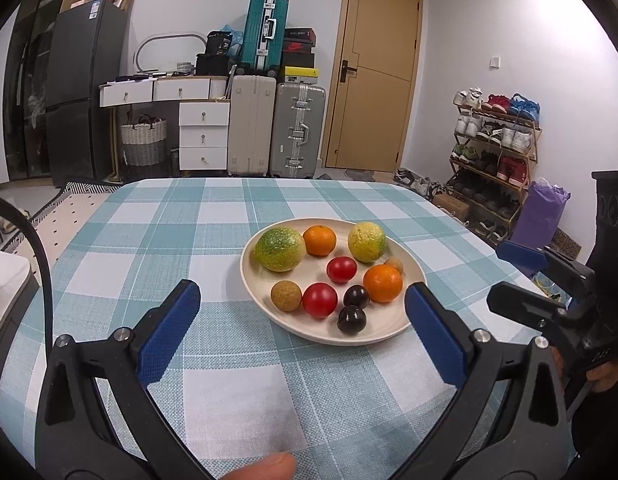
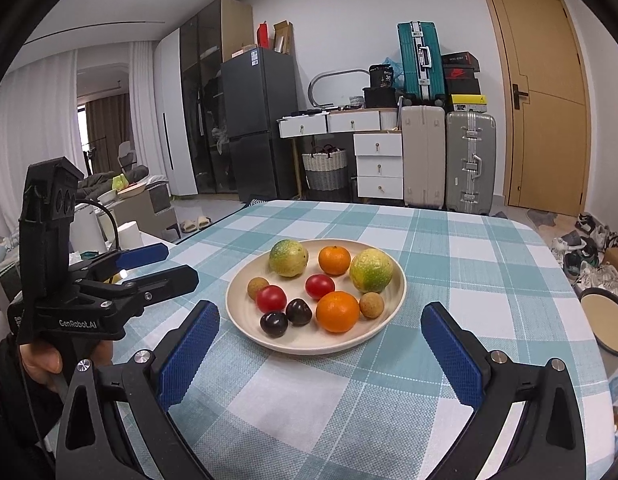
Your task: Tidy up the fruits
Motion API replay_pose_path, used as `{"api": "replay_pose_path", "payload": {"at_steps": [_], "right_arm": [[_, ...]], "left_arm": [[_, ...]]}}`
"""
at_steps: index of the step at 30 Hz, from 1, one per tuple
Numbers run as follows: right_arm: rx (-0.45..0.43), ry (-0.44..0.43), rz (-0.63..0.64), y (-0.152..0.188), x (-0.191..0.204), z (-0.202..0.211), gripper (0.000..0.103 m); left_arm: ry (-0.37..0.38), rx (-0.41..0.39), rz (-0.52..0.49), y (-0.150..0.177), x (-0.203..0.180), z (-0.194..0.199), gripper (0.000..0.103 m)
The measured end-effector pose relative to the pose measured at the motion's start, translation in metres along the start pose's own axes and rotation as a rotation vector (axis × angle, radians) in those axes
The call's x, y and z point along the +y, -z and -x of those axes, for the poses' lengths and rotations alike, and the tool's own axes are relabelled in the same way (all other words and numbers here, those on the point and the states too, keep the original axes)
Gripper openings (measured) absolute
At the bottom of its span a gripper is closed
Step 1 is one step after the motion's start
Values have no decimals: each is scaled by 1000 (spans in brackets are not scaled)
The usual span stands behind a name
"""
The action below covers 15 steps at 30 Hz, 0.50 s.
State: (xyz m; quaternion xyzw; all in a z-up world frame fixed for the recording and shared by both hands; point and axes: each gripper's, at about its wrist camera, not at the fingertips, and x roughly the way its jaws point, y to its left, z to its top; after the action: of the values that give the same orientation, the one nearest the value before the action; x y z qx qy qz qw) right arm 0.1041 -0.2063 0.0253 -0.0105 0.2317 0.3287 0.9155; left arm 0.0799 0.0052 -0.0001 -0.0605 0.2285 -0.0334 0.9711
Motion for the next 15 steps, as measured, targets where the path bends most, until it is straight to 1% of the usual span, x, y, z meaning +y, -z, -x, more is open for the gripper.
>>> {"api": "replay_pose_path", "payload": {"at_steps": [15], "right_arm": [[-4, -3, -13, 1, -2, 1, 103]], "left_arm": [[7, -6, -17, 0, -2, 1, 102]]}}
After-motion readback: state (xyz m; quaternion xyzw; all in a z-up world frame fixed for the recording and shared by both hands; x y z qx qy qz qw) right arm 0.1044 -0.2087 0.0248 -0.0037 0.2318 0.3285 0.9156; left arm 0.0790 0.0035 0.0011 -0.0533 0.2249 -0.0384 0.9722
